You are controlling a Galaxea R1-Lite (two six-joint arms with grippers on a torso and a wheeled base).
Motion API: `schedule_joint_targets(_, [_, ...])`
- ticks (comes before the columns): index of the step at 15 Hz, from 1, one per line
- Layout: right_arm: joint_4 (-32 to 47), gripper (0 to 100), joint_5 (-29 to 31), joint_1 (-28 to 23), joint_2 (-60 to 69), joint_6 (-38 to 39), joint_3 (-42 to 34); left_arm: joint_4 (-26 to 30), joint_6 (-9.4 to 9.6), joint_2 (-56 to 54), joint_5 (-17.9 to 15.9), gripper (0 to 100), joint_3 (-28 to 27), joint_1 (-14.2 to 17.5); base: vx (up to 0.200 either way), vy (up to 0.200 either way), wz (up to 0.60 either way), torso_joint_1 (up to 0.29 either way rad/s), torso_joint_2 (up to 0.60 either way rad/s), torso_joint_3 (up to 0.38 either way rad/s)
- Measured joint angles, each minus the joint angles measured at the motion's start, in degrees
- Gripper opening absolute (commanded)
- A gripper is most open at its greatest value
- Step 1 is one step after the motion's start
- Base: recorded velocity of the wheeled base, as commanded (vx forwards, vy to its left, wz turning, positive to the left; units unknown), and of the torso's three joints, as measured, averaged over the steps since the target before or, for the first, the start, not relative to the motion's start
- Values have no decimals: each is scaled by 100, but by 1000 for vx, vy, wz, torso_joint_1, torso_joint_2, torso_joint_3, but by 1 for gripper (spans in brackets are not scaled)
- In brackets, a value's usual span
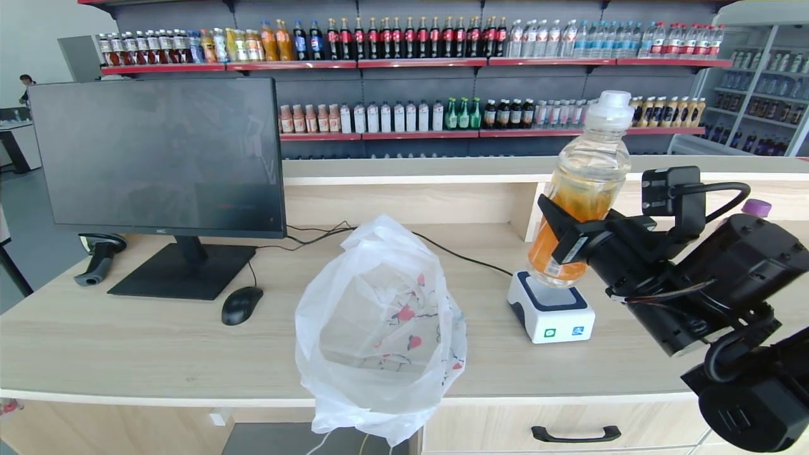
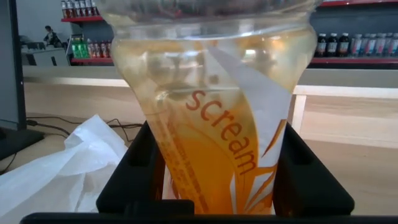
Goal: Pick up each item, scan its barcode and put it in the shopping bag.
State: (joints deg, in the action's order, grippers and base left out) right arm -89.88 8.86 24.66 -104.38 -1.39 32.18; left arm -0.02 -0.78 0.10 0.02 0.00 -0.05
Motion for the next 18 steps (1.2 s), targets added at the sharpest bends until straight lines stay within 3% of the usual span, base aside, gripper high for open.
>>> schedule_joint_targets(3, [-33,0,17,-20,0,2,-13,-5,2,0,-2,100,0,0,0,0,0,0,0,0])
schedule_joint_targets(5, [16,0,-6,-16,-9,2,1,-5,2,1,-2,100,0,0,200,0,0,2,2,0])
schedule_joint_targets(12, [-50,0,-5,-22,-108,-79,249,-5,0,1,-2,100,0,5,0,0,0,0,0,0])
schedule_joint_targets(15, [2,0,-99,-99,-218,-668,378,-2,2,1,-2,100,0,5,0,0,0,0,0,0])
schedule_joint_targets(18, [-4,0,-997,-429,-277,-2044,516,-5,2,1,-2,100,0,0,0,0,0,0,0,0])
